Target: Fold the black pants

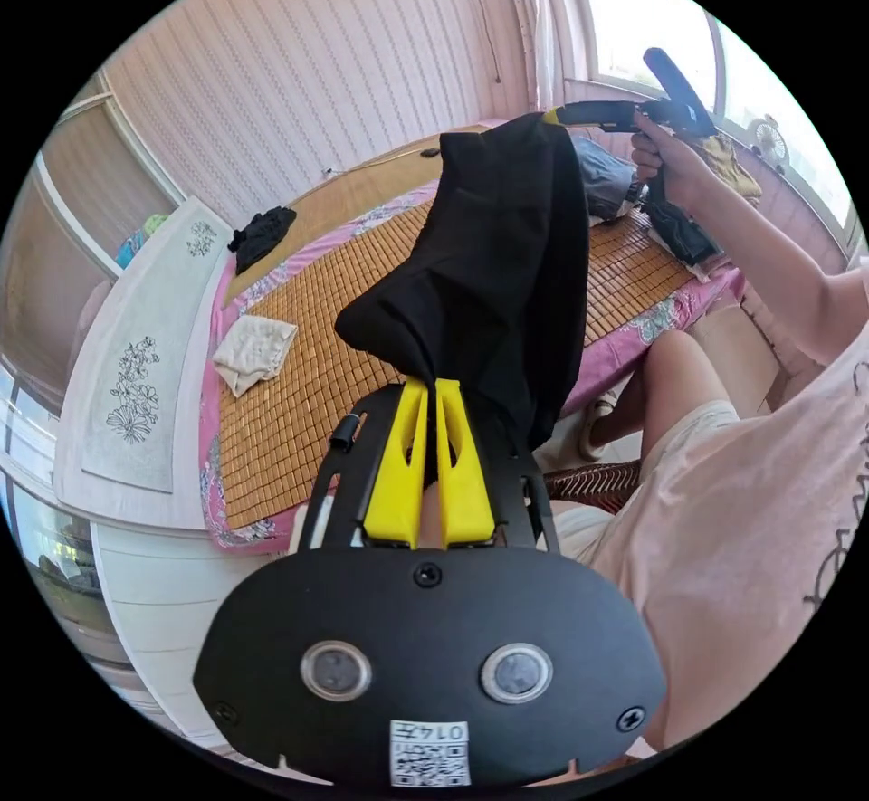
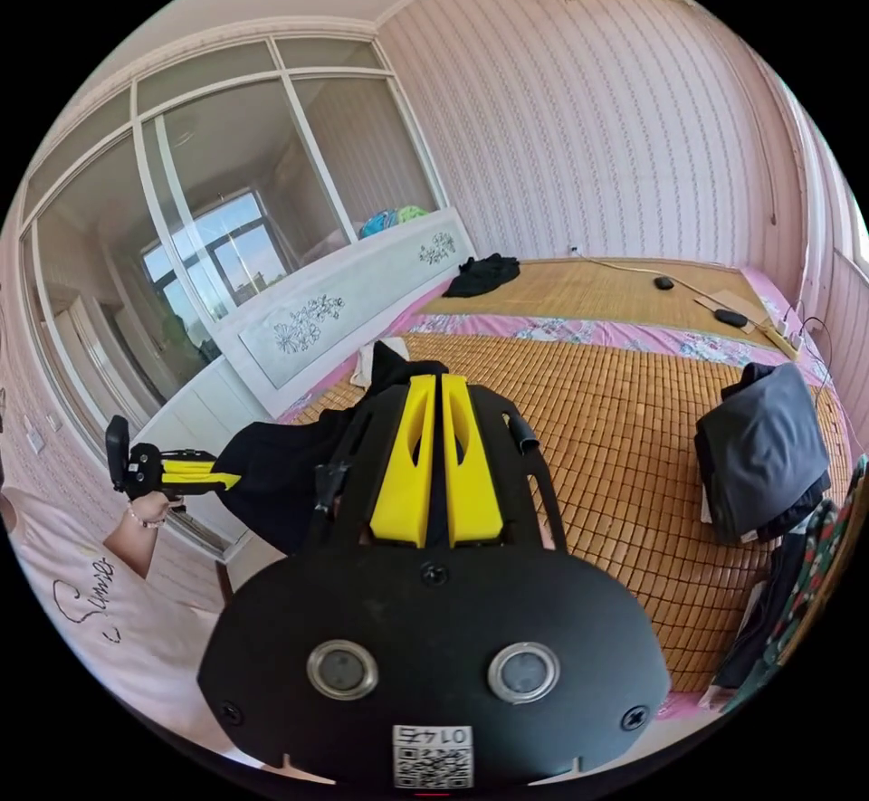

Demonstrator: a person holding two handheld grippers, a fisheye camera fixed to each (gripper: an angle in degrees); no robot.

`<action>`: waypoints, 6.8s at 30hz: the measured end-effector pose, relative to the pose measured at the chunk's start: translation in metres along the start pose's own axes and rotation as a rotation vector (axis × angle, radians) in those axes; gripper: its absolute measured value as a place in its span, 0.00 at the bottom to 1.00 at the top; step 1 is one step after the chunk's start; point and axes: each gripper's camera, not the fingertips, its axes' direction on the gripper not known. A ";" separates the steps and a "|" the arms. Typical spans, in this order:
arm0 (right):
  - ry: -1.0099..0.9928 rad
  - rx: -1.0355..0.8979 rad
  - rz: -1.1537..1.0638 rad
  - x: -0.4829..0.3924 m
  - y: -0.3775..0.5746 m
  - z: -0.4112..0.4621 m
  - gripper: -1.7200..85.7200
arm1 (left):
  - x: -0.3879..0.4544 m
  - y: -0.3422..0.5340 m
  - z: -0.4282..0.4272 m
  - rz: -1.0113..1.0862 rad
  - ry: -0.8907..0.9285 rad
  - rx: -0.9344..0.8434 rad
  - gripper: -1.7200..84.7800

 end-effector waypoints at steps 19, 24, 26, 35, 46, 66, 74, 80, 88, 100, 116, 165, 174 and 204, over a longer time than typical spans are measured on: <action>0.454 0.223 -0.337 -0.139 -0.276 -0.180 0.02 | 0.084 -0.205 -0.260 0.228 -0.153 0.628 0.01; 0.294 -0.025 -0.231 -0.090 -0.207 -0.059 0.02 | 0.058 -0.191 -0.188 0.188 -0.051 0.448 0.01; 0.231 -0.045 -0.154 -0.065 -0.146 -0.034 0.02 | 0.052 -0.162 -0.143 0.181 0.064 0.390 0.01; 0.376 0.378 0.166 -0.011 -0.042 -0.212 0.02 | 0.100 -0.087 -0.044 0.382 0.444 0.447 0.01; 0.269 0.107 -0.349 -0.136 -0.281 -0.030 0.02 | -0.072 -0.093 -0.114 0.074 0.395 0.861 0.01; -0.171 -0.489 -0.353 -0.199 -0.186 0.444 0.04 | -0.325 0.187 0.127 -0.588 0.028 0.324 0.01; -0.121 -0.649 -0.407 -0.195 -0.105 0.496 0.13 | -0.470 0.299 0.253 -0.933 -0.114 -0.044 0.09; 0.103 -0.764 -0.384 -0.069 0.020 0.385 0.13 | -0.454 0.330 0.301 -0.879 -0.090 -0.153 0.09; 0.410 -0.926 -0.063 0.034 0.170 0.257 0.19 | -0.355 0.242 0.370 -0.515 0.242 -0.086 0.09; 0.417 -0.817 0.077 0.096 0.173 0.199 0.02 | -0.146 0.092 0.511 -0.017 0.500 -0.206 0.11; 0.429 -0.687 0.318 0.258 0.099 0.151 0.16 | -0.069 0.095 0.570 0.040 0.471 -0.317 0.01; 0.323 -0.769 0.511 0.310 0.186 -0.068 0.01 | -0.035 0.064 0.611 0.081 0.353 -0.411 0.02; 0.406 -0.875 0.570 0.351 0.188 -0.056 0.01 | -0.062 0.027 0.614 -0.026 0.382 -0.335 0.06; 0.483 -0.797 0.063 0.285 0.035 0.195 0.10 | -0.364 0.192 0.490 -0.500 0.098 -0.204 0.08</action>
